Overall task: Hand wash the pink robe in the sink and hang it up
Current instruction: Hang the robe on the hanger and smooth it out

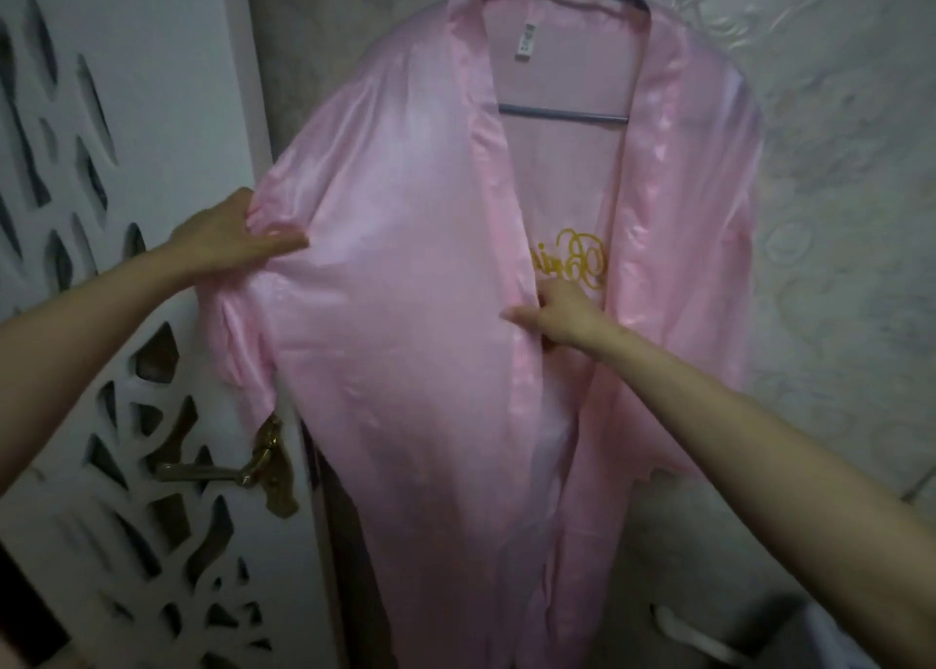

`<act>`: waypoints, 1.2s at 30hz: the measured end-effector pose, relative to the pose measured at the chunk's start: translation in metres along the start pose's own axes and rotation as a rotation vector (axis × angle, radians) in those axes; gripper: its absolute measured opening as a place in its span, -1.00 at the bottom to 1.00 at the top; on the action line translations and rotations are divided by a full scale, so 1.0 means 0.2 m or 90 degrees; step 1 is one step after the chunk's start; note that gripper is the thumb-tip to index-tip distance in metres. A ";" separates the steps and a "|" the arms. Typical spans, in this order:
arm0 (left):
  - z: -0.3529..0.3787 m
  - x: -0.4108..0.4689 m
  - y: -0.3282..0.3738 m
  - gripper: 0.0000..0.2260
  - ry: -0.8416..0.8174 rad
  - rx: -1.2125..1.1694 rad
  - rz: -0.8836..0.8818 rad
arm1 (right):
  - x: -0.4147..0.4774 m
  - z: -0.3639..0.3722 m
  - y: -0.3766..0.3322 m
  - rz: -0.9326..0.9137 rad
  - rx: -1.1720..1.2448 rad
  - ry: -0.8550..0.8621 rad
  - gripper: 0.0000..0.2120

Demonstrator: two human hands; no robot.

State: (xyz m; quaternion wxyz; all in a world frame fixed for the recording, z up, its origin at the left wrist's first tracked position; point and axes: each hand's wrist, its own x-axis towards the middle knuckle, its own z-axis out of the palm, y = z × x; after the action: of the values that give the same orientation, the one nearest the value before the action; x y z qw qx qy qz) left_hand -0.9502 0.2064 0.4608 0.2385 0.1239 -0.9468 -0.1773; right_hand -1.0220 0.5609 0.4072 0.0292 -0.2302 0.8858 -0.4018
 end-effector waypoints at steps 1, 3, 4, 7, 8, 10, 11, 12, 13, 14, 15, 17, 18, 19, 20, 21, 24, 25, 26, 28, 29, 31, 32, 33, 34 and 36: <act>0.00 0.00 0.00 -0.29 0.029 0.035 0.008 | -0.02 0.00 -0.01 -0.002 0.012 -0.023 -0.87; 0.02 -0.01 -0.01 -0.31 0.099 0.076 0.036 | -0.06 -0.01 -0.02 0.025 0.076 -0.185 -0.93; 0.03 -0.01 -0.01 -0.31 0.126 0.077 0.052 | -0.08 -0.02 -0.03 0.018 0.043 -0.195 -0.89; 0.06 -0.01 0.00 -0.27 0.165 0.034 0.066 | -0.02 -0.01 0.03 -0.041 -0.188 0.073 -0.78; 0.09 -0.01 0.01 -0.24 0.176 0.020 0.069 | -0.02 0.00 0.05 -0.046 -0.186 0.111 -0.74; 0.15 -0.02 0.03 -0.16 0.234 0.009 0.091 | -0.03 0.00 0.11 -0.036 -0.105 0.159 -0.65; 0.19 -0.04 0.06 -0.16 0.280 0.002 0.112 | -0.06 0.00 0.13 -0.050 -0.114 0.226 -0.61; 0.22 -0.05 0.09 -0.19 0.328 -0.014 0.144 | -0.09 -0.01 0.15 -0.082 -0.139 0.310 -0.62; 0.24 -0.07 0.13 -0.26 0.372 -0.037 0.184 | -0.13 -0.01 0.17 -0.131 -0.146 0.391 -0.68; 0.26 -0.09 0.18 -0.35 0.411 -0.060 0.234 | -0.18 -0.01 0.19 -0.199 -0.139 0.453 -0.76; 0.28 -0.10 0.25 -0.45 0.436 -0.076 0.288 | -0.21 -0.02 0.21 -0.273 -0.135 0.505 -0.82; 0.30 -0.13 0.42 -0.61 0.426 -0.113 0.409 | -0.29 -0.03 0.22 -0.398 -0.135 0.599 -0.90; 0.31 -0.14 0.51 -0.68 0.397 -0.136 0.471 | -0.32 -0.04 0.24 -0.436 -0.133 0.645 -0.92; 0.33 -0.16 0.61 -0.73 0.353 -0.164 0.524 | -0.35 -0.08 0.24 -0.451 -0.120 0.690 -0.92; 0.35 -0.19 0.71 -0.77 0.287 -0.207 0.554 | -0.37 -0.12 0.24 -0.451 -0.102 0.734 -0.91; 0.37 -0.22 0.82 -0.81 0.195 -0.265 0.554 | -0.38 -0.16 0.25 -0.433 -0.087 0.782 -0.89; 0.47 -0.31 1.13 -0.87 -0.177 -0.448 0.403 | -0.38 -0.31 0.31 -0.249 -0.111 0.865 -0.67; 0.52 -0.32 1.21 -0.83 -0.261 -0.478 0.350 | -0.38 -0.36 0.33 -0.159 -0.113 0.855 -0.57; 0.56 -0.32 1.27 -0.78 -0.302 -0.481 0.321 | -0.38 -0.39 0.35 -0.079 -0.085 0.819 -0.47; 0.64 -0.33 1.37 -0.73 -0.322 -0.452 0.319 | -0.38 -0.44 0.38 0.009 0.046 0.691 -0.29; 0.68 -0.34 1.40 -0.77 -0.322 -0.438 0.318 | -0.37 -0.46 0.40 0.036 0.081 0.618 -0.28; 0.74 -0.34 1.42 -0.72 -0.278 -0.387 0.315 | -0.36 -0.49 0.44 0.082 0.060 0.503 -0.51; 0.75 -0.33 1.42 -0.70 -0.244 -0.365 0.302 | -0.35 -0.50 0.46 0.100 0.066 0.488 -0.66; 0.75 -0.34 1.40 -0.73 -0.219 -0.369 0.290 | -0.36 -0.52 0.48 0.114 0.111 0.490 -0.77; 0.74 -0.33 1.38 -0.78 -0.199 -0.378 0.276 | -0.38 -0.55 0.49 0.122 0.175 0.488 -0.83; 0.72 -0.30 1.29 -0.81 -0.176 -0.415 0.230 | -0.41 -0.60 0.51 0.106 0.288 0.469 -0.81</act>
State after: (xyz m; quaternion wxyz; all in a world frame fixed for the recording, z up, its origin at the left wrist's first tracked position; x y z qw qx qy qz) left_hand -1.0097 0.4995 0.4197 0.1629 -0.1521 -0.8705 -0.4389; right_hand -1.0175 0.7380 0.4028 -0.2067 0.0125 0.7423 -0.6373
